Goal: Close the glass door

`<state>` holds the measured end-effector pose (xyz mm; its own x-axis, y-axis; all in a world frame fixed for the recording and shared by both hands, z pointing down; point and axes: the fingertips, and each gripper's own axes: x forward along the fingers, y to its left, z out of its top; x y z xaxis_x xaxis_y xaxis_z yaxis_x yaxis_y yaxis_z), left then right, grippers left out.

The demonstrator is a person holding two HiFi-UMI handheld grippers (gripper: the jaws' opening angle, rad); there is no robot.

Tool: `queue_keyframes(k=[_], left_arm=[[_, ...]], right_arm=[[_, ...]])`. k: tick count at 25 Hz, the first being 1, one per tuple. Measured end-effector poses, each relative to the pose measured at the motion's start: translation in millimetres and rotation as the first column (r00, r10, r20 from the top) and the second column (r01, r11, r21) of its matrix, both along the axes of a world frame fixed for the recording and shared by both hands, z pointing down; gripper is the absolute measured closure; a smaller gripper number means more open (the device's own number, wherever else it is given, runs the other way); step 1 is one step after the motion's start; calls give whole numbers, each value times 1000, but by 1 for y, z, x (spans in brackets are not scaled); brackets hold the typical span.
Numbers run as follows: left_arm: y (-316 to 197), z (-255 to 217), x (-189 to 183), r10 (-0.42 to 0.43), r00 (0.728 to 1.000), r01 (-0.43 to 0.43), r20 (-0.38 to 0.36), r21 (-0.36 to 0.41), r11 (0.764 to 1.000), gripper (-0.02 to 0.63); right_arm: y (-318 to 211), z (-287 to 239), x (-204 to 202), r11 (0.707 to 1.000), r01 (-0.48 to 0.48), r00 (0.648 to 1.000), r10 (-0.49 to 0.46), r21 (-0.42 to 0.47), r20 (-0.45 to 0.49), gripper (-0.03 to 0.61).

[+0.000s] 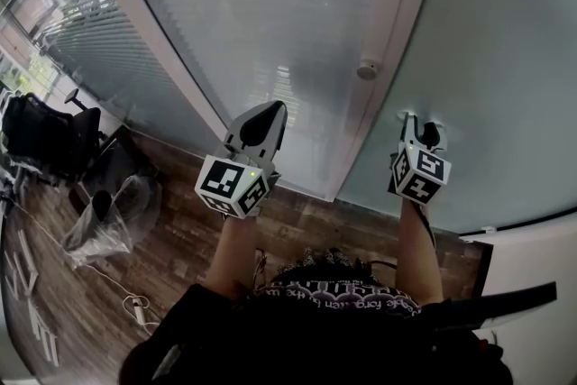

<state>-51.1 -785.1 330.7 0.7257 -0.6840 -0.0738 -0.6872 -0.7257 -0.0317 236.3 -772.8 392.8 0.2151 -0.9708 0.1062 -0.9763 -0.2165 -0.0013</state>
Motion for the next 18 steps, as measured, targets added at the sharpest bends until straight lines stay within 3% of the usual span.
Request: queue_keyframes(k=[10, 18], left_arm=[[4, 2, 3, 12, 1000, -12, 8, 10, 1000, 612], [14, 7, 16, 64, 998, -64, 7, -3, 998, 612]], right_arm=[[7, 1, -3, 1000, -12, 1000, 12, 28, -6, 462], [49, 5, -17, 999, -1, 1000, 2, 45, -26, 460]])
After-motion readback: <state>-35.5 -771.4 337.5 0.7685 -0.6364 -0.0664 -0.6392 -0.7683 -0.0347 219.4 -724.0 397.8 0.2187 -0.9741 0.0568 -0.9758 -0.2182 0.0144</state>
